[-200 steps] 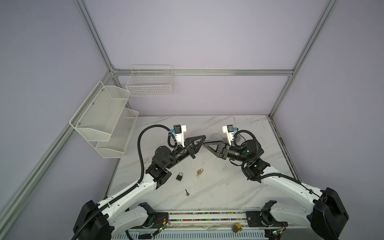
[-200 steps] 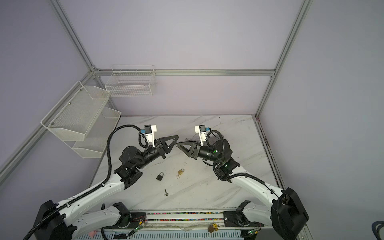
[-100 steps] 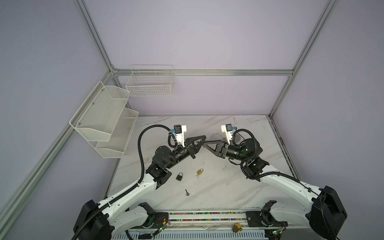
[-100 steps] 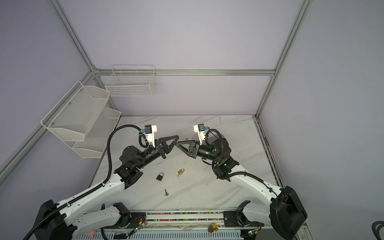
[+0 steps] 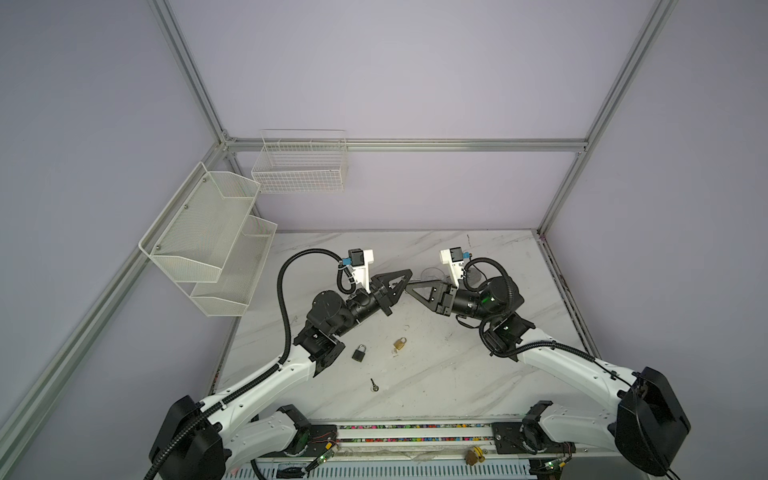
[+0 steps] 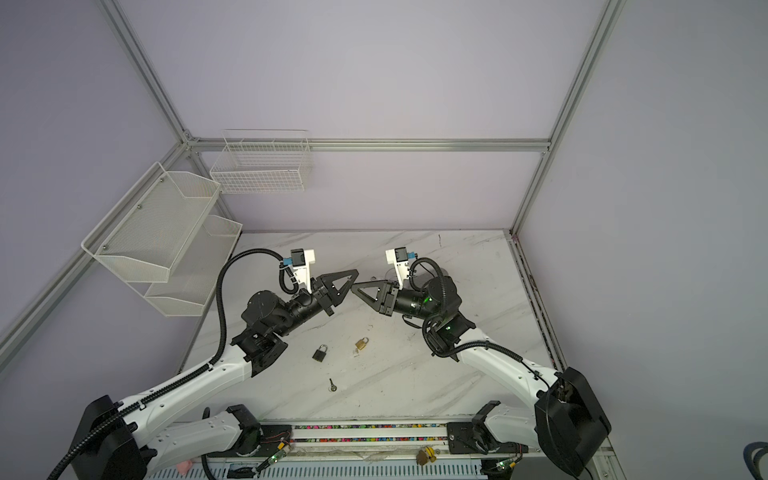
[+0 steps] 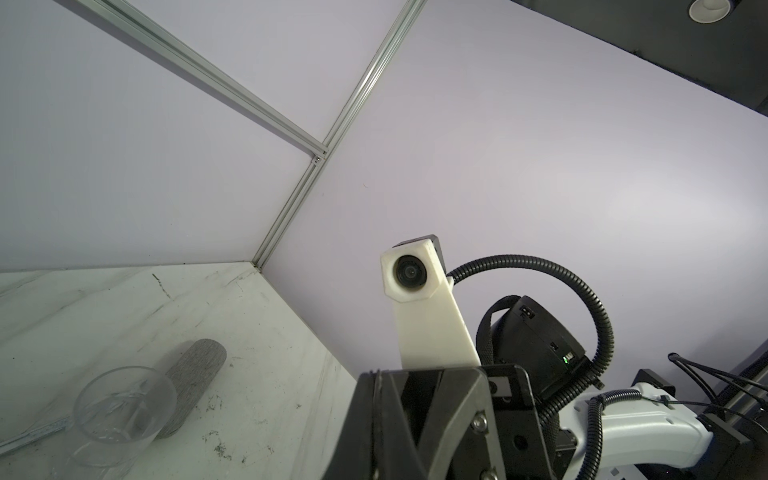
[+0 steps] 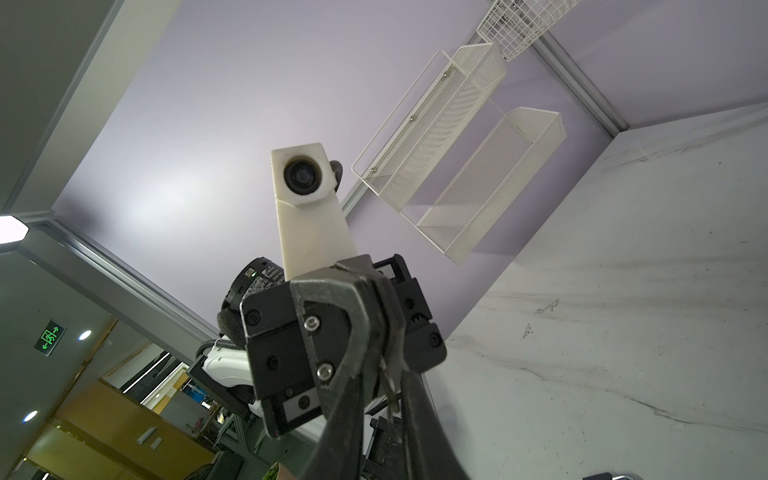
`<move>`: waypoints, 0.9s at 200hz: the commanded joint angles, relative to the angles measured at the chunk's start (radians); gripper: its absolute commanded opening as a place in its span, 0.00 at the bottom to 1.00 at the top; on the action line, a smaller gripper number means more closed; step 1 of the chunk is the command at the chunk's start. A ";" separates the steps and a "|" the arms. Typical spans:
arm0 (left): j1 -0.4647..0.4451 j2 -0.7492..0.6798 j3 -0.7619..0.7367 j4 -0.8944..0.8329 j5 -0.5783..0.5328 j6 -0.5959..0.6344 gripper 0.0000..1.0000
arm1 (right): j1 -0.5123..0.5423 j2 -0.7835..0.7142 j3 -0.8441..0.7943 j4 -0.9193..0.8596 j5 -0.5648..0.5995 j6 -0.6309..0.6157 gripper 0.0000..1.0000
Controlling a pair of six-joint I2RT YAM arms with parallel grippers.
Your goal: Unlock with the key
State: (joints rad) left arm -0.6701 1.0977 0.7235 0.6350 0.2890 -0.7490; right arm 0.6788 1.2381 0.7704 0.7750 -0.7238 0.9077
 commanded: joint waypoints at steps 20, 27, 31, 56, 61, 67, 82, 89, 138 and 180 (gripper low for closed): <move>-0.009 -0.009 -0.020 0.055 -0.012 -0.007 0.00 | 0.001 -0.012 0.001 0.015 -0.002 -0.010 0.11; -0.009 -0.009 -0.019 0.056 -0.013 -0.007 0.00 | 0.001 -0.013 0.002 0.013 0.000 -0.013 0.10; -0.008 -0.009 -0.020 0.056 -0.014 -0.008 0.00 | 0.001 -0.014 0.003 0.011 0.001 -0.013 0.10; -0.008 -0.010 -0.021 0.056 -0.013 -0.008 0.00 | 0.001 -0.023 0.012 -0.023 0.013 -0.037 0.07; -0.008 -0.011 -0.021 0.056 -0.013 -0.007 0.00 | 0.001 -0.024 0.013 -0.030 0.016 -0.041 0.04; -0.008 -0.010 -0.021 0.056 -0.012 -0.007 0.00 | 0.001 -0.027 0.016 -0.036 0.020 -0.048 0.03; -0.009 -0.010 -0.022 0.055 -0.011 -0.009 0.00 | 0.001 -0.034 0.027 -0.067 0.030 -0.071 0.00; -0.008 -0.010 -0.023 0.053 -0.011 -0.010 0.00 | 0.001 -0.036 0.034 -0.090 0.034 -0.090 0.00; -0.005 -0.070 -0.017 -0.064 -0.036 0.013 0.37 | 0.001 -0.072 0.088 -0.350 0.121 -0.309 0.00; 0.001 -0.190 -0.045 -0.213 -0.106 0.026 0.50 | 0.002 -0.104 0.078 -0.433 0.134 -0.465 0.00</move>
State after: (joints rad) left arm -0.6746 0.9806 0.7216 0.4931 0.2310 -0.7403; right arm 0.6796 1.1641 0.8322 0.4271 -0.6140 0.5781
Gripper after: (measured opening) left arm 0.491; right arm 0.049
